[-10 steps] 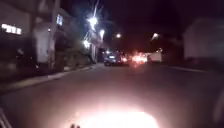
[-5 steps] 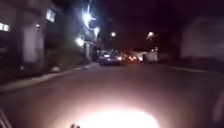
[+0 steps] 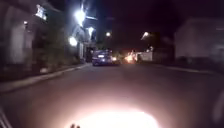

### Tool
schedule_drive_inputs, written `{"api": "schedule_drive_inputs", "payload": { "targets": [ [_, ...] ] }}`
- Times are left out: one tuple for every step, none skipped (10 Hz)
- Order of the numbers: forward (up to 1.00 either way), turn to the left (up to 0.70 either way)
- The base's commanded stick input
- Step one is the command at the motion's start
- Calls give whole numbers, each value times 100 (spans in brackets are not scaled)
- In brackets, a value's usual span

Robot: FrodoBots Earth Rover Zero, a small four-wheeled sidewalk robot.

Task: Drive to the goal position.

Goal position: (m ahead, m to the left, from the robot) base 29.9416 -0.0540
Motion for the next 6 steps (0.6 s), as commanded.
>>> {"api": "schedule_drive_inputs", "payload": {
  "targets": [
    [100, 0],
    [100, -5],
    [100, -27],
    [100, -27],
    [100, -27],
    [100, -27]
  ]
}}
